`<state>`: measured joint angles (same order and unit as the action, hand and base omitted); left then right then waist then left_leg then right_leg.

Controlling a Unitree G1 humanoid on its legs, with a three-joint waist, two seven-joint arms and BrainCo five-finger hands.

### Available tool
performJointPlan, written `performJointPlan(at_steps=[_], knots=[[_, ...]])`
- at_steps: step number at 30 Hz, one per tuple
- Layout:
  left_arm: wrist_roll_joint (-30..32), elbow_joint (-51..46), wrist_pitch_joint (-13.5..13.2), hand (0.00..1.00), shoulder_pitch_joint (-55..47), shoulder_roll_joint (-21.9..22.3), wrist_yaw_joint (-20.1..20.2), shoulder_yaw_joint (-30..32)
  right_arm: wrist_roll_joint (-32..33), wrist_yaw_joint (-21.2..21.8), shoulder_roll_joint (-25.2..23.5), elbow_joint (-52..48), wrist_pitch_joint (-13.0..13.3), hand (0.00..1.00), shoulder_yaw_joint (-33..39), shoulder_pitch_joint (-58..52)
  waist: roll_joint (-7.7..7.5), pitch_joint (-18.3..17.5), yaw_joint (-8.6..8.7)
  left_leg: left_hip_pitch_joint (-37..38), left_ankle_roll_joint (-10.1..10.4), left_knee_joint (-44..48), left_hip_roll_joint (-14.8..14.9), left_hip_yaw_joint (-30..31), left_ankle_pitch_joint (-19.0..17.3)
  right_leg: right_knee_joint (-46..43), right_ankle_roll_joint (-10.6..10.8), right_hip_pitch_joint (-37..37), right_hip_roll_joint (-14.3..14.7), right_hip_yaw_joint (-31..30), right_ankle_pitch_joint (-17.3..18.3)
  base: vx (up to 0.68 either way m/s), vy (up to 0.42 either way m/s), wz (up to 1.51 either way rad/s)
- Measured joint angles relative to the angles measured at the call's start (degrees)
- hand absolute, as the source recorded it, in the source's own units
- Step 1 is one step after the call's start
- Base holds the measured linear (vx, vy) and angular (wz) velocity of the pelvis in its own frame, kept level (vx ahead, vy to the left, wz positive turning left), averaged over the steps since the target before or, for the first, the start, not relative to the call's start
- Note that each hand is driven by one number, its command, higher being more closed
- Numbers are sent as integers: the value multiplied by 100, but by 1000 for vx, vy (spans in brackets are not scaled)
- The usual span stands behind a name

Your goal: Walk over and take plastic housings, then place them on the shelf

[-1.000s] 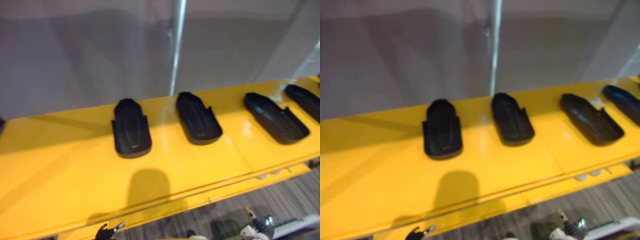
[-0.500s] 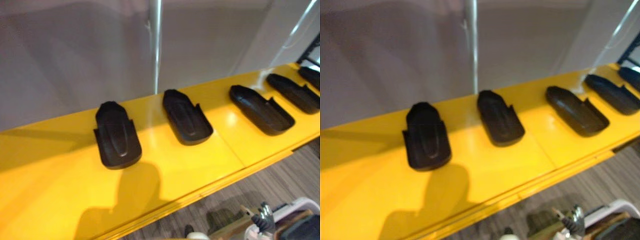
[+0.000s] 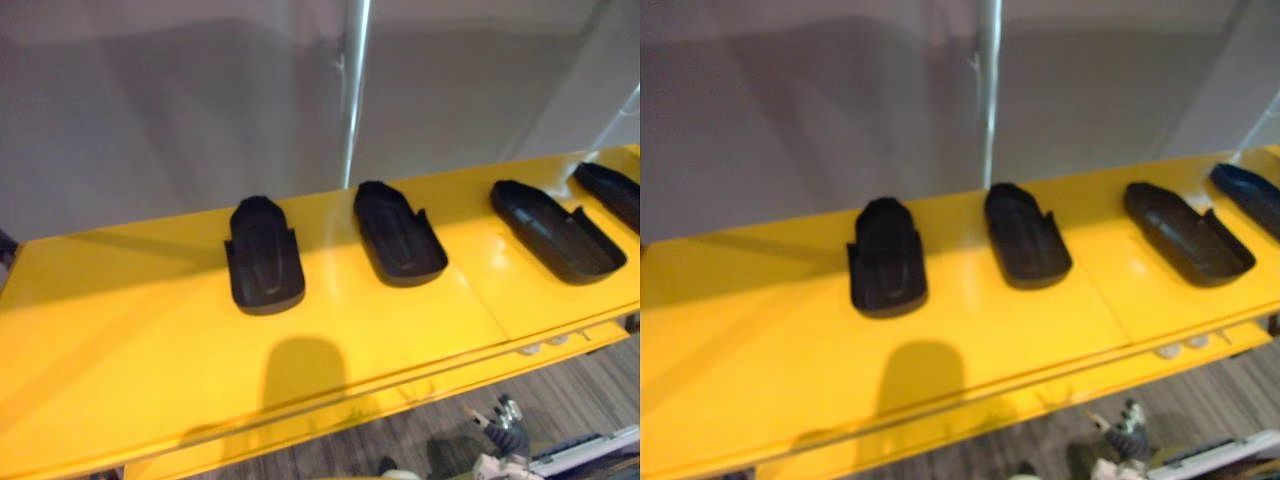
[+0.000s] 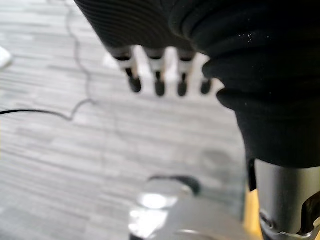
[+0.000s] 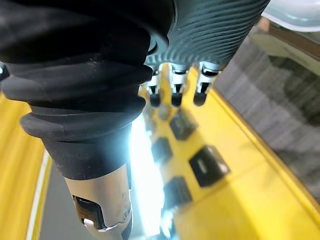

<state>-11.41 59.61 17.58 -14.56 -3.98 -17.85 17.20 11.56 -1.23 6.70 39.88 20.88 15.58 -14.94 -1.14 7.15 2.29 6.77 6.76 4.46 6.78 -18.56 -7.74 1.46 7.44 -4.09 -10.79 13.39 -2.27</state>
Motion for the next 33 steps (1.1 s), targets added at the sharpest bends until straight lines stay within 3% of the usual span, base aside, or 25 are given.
performJointPlan(at_steps=[4, 6, 7, 8, 9, 11, 12, 13, 14, 15, 16, 18, 19, 21, 24, 26, 28, 30, 31, 32, 33], knots=[[-414, -4, -73, 0, -108, -4, -182, 10, 109, 125, 7, 346, 0, 0, -244, 301, 20, 7, -165, -88, -34, 33, -21, 203, 52, 31, 43, -82, -13, 146, -36, -8, -3, 29], [-544, -4, -141, 0, -131, -7, -214, 13, 118, 147, 9, 550, -101, 0, -348, 460, -5, 100, -176, -170, -37, 221, -14, 490, 51, 122, 39, -338, -17, 413, -32, 9, -21, 63], [-676, -3, -193, 0, -132, -1, -220, 15, 117, 160, 9, 771, -169, 0, -376, 622, 40, 162, -229, -315, -38, 411, 8, 643, 47, 138, 25, -397, -10, 568, -23, -45, -23, 55], [-672, -19, -275, 0, -112, 38, -219, 28, 109, 157, 22, 1081, -226, 0, -349, 849, -13, 215, -305, -468, -34, 651, 64, 673, 43, 94, 2, -389, 9, 652, -8, -81, -34, 42], [-664, -19, -293, 0, -108, 66, -218, 68, 105, 156, 37, 1233, -253, 0, -332, 1004, 32, 272, -353, -540, -35, 801, 102, 657, 45, 56, -18, -383, 26, 662, 9, -127, -46, 21], [-636, 11, -368, 0, -170, 242, -220, 282, 113, 153, 199, 1524, -356, 0, -318, 1465, 272, 374, -532, -809, -13, 1073, 333, 606, 81, -199, -201, -189, 185, 682, 126, -151, -60, 10], [-613, 12, -391, 0, -192, 271, -219, 279, 114, 153, 247, 1533, -360, 0, -315, 1548, 326, 364, -564, -844, 37, 889, 356, 643, 168, -231, -229, -128, 224, 714, 140, -169, -65, 19], [-605, 45, -407, 0, -216, 288, -217, 290, 121, 158, 270, 1555, -359, 0, -248, 1583, 279, 262, -564, -747, 117, 495, 320, 675, 309, -196, -342, 81, 178, 850, 119, -160, -40, 17], [-601, 159, -362, 0, -149, 421, -224, 537, 250, 144, 261, 1602, -365, 0, 20, 1766, 350, 360, -614, -1081, -4, 2563, 531, 254, -312, -497, -358, 259, 96, 890, 64, -134, -23, 10], [-599, 178, -347, 0, -204, 475, -224, 561, 317, 136, 274, 1590, -374, 0, 75, 1742, 390, 352, -608, -1066, 21, 3187, 567, 156, -332, -599, -380, 278, 73, 887, 78, -82, 18, 8], [-598, 178, -333, 0, -310, 556, -216, 570, 424, 112, 299, 1502, -391, 0, 210, 1663, 445, 318, -544, -783, 93, 3598, 565, -18, 29, -681, -383, 261, 44, 974, 83, -66, 32, 49], [-593, 67, -325, 0, -294, 551, -207, 602, 582, 86, 225, 1477, -503, 0, 358, 1532, 345, 319, -400, -652, 112, 2978, 365, -124, 24, -575, -358, 216, -24, 1210, 56, -131, 15, 68], [-562, -31, -333, 0, -325, 480, -181, 671, 590, 39, 191, 1479, -623, 0, 357, 1445, 167, 259, -399, -399, 247, 2311, 128, -95, -68, -355, -366, 297, -138, 1309, 6, -231, 19, 45], [-550, -22, -320, 0, -259, 441, -176, 711, 630, -33, 183, 1486, -672, 0, 521, 1397, 224, 254, -356, -365, 324, 1911, 237, -96, -412, -145, -407, 339, 30, 1523, -204, -198, 45, 37], [-359, -22, -437, 0, -38, 407, -153, 582, 703, -149, 156, 1576, -780, 0, 655, 1237, 321, 195, -257, 48, 286, 425, 31, -45, -450, -89, -385, 446, 134, 1717, -442, -110, 87, 39], [-1, -18, -508, 0, 169, 208, -103, 198, 953, -196, 7, 1660, -768, 0, 659, 1187, 163, 307, -188, 172, -23, 19, -150, 94, -245, -342, -396, 544, -30, 1779, -505, -183, 100, 19], [162, -24, -602, 0, 226, 80, -73, -60, 1125, -240, -144, 1656, -703, 0, 658, 1063, 52, 396, -145, 246, -134, -79, -246, 99, -153, -700, -364, 638, -214, 1614, -464, -225, 71, 2], [250, -19, -716, 0, 348, -30, -65, -289, 1118, -250, -300, 1654, -560, 0, 656, 768, -16, 502, -121, 312, -255, -105, -407, 188, -99, -1005, -254, 689, -402, 1245, -501, -218, 69, 11], [248, -20, -762, 0, 408, -47, -64, -305, 1116, -252, -377, 1651, -535, 0, 650, 587, -62, 529, -76, 241, -329, -8, -419, 232, -108, -1064, -83, 726, -431, 999, -638, -202, 121, 21], [214, -11, -816, 0, 473, -41, -65, -325, 1065, -273, -475, 1650, -511, 0, 638, 377, 1, 493, -76, 66, -464, 172, -350, 238, -144, -974, 156, 778, -365, 654, -931, -226, 116, 15], [146, 6, -877, 0, 466, -40, -65, -314, 1031, -295, -556, 1643, -495, 0, 608, 342, 89, 494, -65, -56, -536, 252, -262, 220, -149, -1128, 16, 856, -309, 456, -908, -182, 69, 13]])
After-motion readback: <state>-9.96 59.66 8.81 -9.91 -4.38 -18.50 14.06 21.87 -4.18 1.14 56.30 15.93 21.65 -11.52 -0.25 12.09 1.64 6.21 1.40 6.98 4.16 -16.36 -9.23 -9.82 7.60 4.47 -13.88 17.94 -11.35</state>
